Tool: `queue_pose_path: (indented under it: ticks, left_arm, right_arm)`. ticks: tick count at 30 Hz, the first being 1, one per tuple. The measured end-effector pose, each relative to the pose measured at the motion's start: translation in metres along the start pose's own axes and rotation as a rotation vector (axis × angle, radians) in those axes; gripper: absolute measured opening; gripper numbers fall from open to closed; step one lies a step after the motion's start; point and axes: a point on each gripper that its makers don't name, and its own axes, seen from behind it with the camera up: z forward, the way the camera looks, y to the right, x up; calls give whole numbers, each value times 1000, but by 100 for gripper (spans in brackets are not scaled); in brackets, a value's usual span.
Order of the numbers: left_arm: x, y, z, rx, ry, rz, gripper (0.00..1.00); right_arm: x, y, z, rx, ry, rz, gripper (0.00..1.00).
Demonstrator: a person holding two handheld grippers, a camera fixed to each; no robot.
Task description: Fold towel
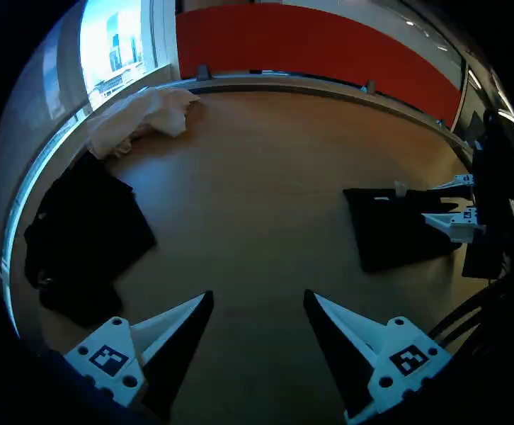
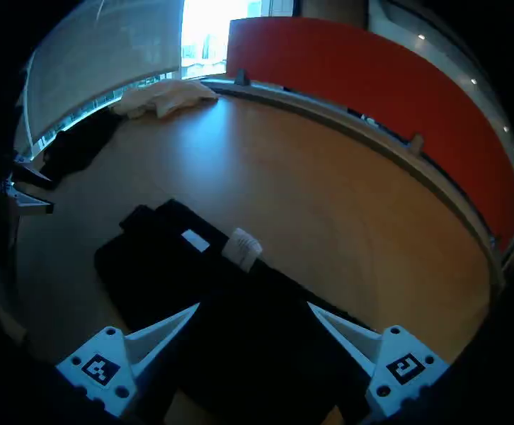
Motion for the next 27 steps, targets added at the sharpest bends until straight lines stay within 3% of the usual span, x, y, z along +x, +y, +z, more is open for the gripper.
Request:
queue_pose_path:
  ticks: [27]
  left_arm:
    - [2, 2, 1, -7, -2, 9, 94]
  right_arm:
    - [36, 28, 11, -46, 27, -29, 97]
